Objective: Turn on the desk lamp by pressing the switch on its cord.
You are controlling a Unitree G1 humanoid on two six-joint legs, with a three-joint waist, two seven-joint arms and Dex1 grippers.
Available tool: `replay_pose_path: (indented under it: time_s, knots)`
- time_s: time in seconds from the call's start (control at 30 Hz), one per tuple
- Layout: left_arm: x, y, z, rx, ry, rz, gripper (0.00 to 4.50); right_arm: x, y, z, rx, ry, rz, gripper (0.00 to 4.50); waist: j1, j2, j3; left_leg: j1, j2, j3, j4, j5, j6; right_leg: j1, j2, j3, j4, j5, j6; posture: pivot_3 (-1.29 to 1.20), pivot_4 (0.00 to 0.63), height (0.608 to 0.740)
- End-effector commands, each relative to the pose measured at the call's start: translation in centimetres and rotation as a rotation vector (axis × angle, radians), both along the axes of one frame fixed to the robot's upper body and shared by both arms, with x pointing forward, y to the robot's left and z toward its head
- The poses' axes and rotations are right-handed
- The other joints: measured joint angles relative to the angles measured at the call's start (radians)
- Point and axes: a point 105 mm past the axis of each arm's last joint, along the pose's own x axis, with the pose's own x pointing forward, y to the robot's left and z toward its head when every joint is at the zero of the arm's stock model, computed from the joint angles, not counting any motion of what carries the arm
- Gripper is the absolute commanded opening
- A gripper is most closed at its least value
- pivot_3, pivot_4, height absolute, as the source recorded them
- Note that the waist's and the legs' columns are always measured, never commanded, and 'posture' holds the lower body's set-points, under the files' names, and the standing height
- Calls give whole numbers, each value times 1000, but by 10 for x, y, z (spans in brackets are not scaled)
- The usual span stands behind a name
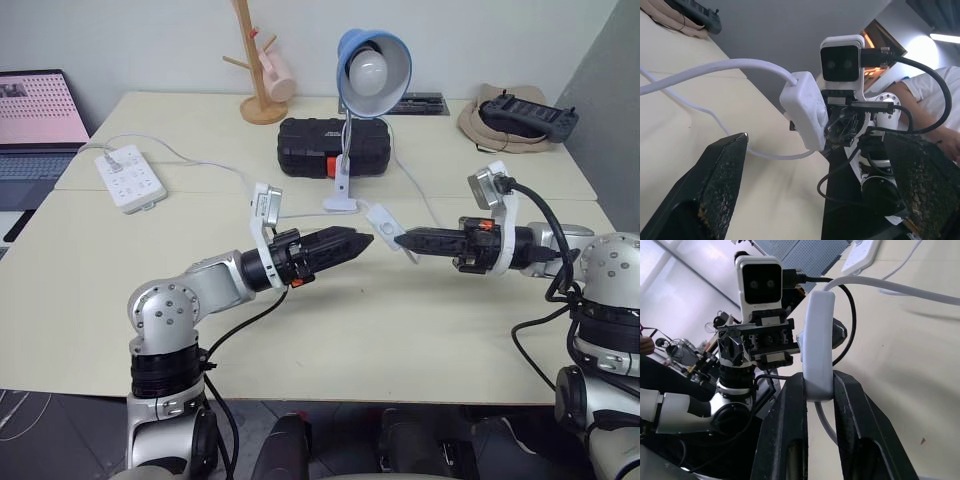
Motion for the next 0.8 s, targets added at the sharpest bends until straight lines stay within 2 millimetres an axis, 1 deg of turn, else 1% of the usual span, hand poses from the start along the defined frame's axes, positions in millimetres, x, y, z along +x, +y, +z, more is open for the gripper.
replay_pose_path:
  time_s: [0.03, 0.17, 0.33, 0.4, 0.43, 0.53, 0.57, 0.6, 0.67, 0.7, 0.77, 0.8]
  knots:
    - [-3, -9, 11, -49, -42, -21, 4500, -12, 7, 16, 29, -65, 52, 368, 0, 0, 0, 0, 0, 0, 0, 0, 0, 0, 0, 0, 0, 0, 0, 0, 150, 740]
    - [-4, -15, 10, -42, -51, -38, 4500, -12, 9, 16, 29, -65, 47, 368, 0, 0, 0, 0, 0, 2, 0, 0, 0, 0, 0, 0, 0, 0, 0, 0, 150, 740]
    - [-4, -17, 9, -48, -52, -49, 4500, -12, 10, 15, 28, -64, 44, 368, 0, 0, 0, 0, 0, 3, 0, 0, 0, 0, 1, 0, 0, 0, 0, 0, 150, 740]
    - [-3, -16, 9, -48, -53, -47, 4131, -12, 10, 15, 29, -63, 43, 368, 0, 0, 0, 0, 0, 3, 0, 0, 0, 0, 1, 0, -1, 0, 0, 0, 150, 740]
    - [-2, -15, 10, -53, -52, -45, 4026, -12, 9, 15, 28, -62, 40, 368, 0, 0, 0, 0, 0, 3, 0, 0, 0, 0, 1, 0, -1, 0, 0, 0, 150, 740]
    - [-2, -13, 11, -58, -55, -43, 3364, -12, 8, 15, 26, -60, 32, 368, 0, 0, 0, 0, 0, 3, 0, 0, 0, 0, 1, 0, -1, 0, 0, 0, 150, 740]
    - [-2, -13, 11, -58, -55, -43, 3074, -12, 7, 14, 24, -58, 29, 368, 0, 0, 0, 0, 0, 3, 0, 0, 0, 0, 1, 0, -1, 0, 0, 0, 150, 740]
    - [-2, -13, 11, -58, -55, -43, 2931, -12, 7, 13, 24, -57, 27, 368, 0, 0, 0, 0, 0, 3, 0, 0, 0, 0, 1, 0, -1, 0, 0, 0, 150, 740]
    - [-2, -12, 11, -61, -55, -42, 2485, -12, 6, 13, 23, -55, 22, 368, 0, 0, 0, 0, 0, 3, 0, 0, 0, 0, 1, 0, -1, 0, 0, 0, 150, 740]
    - [-1, -12, 11, -62, -55, -42, 2355, -12, 5, 13, 23, -54, 21, 368, 0, 0, 0, 0, 0, 3, -1, 0, 0, 0, 1, 0, -1, 0, 0, 0, 150, 740]
    - [-1, -12, 12, -62, -55, -42, 1887, -11, 5, 12, 21, -52, 16, 368, 0, 0, 0, 0, 0, 3, -1, 0, 0, 0, 1, 0, -1, 0, 0, 0, 150, 740]
    - [-1, -11, 12, -63, -55, -41, 1765, -11, 4, 12, 21, -51, 14, 368, 0, 0, 0, 0, 0, 3, -1, 0, 0, 0, 1, 0, -1, 0, 0, 0, 150, 740]
